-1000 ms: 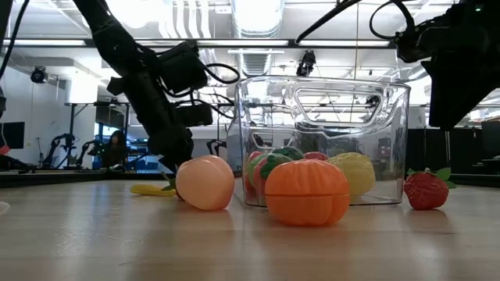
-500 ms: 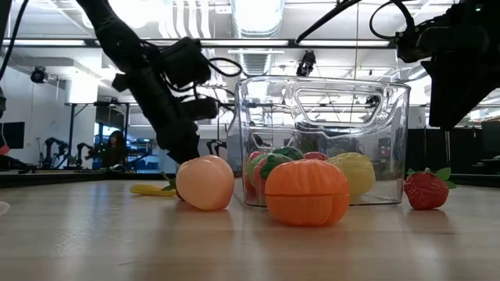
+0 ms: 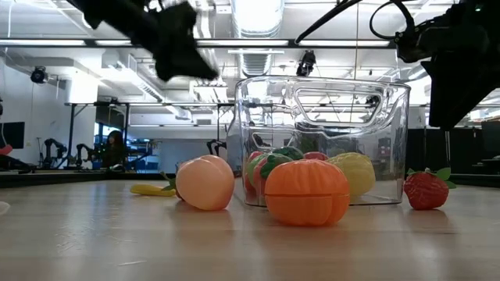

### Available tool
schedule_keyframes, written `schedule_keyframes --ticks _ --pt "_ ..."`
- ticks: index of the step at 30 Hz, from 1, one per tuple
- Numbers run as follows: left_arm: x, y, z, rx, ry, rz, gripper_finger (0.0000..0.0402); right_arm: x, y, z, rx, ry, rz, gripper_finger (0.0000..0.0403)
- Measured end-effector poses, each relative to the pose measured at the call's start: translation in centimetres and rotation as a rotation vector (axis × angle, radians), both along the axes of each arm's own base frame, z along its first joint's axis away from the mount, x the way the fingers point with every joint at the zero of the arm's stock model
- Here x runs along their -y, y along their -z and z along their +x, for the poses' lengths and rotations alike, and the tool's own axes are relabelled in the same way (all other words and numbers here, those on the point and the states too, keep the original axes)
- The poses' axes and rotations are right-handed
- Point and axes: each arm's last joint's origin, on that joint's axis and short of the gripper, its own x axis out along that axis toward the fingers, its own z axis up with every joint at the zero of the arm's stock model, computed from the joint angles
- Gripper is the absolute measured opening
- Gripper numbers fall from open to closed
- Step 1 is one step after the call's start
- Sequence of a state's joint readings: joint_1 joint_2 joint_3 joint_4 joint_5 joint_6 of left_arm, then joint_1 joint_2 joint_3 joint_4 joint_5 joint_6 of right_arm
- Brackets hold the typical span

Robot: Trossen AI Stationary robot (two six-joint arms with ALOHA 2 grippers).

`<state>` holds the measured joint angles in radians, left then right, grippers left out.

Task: Pick and placing Produce into tupperware
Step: Put the red cherry into the transparent bin, then put the red strawberry into the transparent bin

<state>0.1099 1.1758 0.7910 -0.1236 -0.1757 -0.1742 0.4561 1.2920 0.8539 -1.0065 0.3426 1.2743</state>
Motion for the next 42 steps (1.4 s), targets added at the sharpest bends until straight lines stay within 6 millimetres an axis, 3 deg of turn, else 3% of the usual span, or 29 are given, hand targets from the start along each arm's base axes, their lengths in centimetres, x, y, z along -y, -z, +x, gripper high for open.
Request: schedule_keyframes --ticks 3,7,11,18,22,26,32,42 --pt "0.3 -1.1 0.0 0.094 0.042 -0.007 0.0081 0.1 0.0 0.0 0.008 0.006 -0.018 0.0231" --pt "0.5 0.5 1.2 0.038 0.123 -0.071 0.0081 0.1 0.0 0.0 0.022 0.057 -0.012 0.0231" --pt "1.0 1.5 3.7 0.036 0.224 -0.151 0.0081 0.2 -0.2 -0.1 0.060 0.151 -0.006 0.0231" --pt "1.0 2.6 7.6 -0.012 0.204 -0.210 0.0084 0.5 -1.7 -0.9 0.203 0.167 -0.085 0.0231" --pt "0.8 2.8 9.2 -0.003 0.136 -0.318 0.0114 1.1 -2.9 -1.8 0.264 0.129 -0.116 0.0231" --pt "0.7 2.6 10.3 0.019 0.078 -0.411 0.0170 1.8 -4.0 -2.9 0.301 0.093 -0.159 0.0231" --pt "0.7 2.4 10.1 0.025 0.051 -0.448 0.0242 3.1 -5.3 -5.0 0.318 0.073 -0.241 0.0231" --pt "1.2 -0.5 7.9 0.038 0.052 -0.462 0.0236 4.2 -6.2 -7.3 0.251 -0.065 -0.240 0.0231"
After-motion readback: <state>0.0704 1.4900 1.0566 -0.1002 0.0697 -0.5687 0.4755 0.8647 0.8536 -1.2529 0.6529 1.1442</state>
